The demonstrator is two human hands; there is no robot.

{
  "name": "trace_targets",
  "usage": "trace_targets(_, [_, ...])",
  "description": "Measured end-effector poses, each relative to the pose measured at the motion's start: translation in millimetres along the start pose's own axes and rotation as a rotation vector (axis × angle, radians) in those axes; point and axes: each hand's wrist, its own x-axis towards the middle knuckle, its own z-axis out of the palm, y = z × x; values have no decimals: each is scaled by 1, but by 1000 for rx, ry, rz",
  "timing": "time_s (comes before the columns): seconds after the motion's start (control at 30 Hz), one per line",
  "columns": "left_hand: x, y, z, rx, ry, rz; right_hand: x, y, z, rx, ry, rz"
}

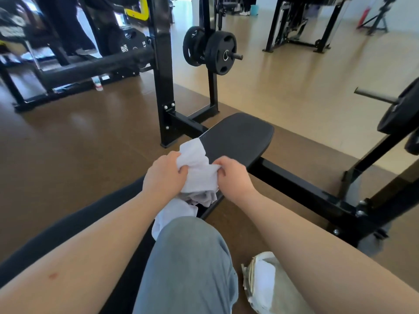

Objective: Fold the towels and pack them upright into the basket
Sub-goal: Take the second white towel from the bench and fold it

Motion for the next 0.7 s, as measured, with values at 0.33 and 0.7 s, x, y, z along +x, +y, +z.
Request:
trace_targets(0.33, [10, 17, -10, -246, 44, 101, 32, -48, -59, 400, 224, -95])
trace_targets(0.7, [11, 19, 0, 18, -19, 86, 17, -53, -77, 440, 128, -179])
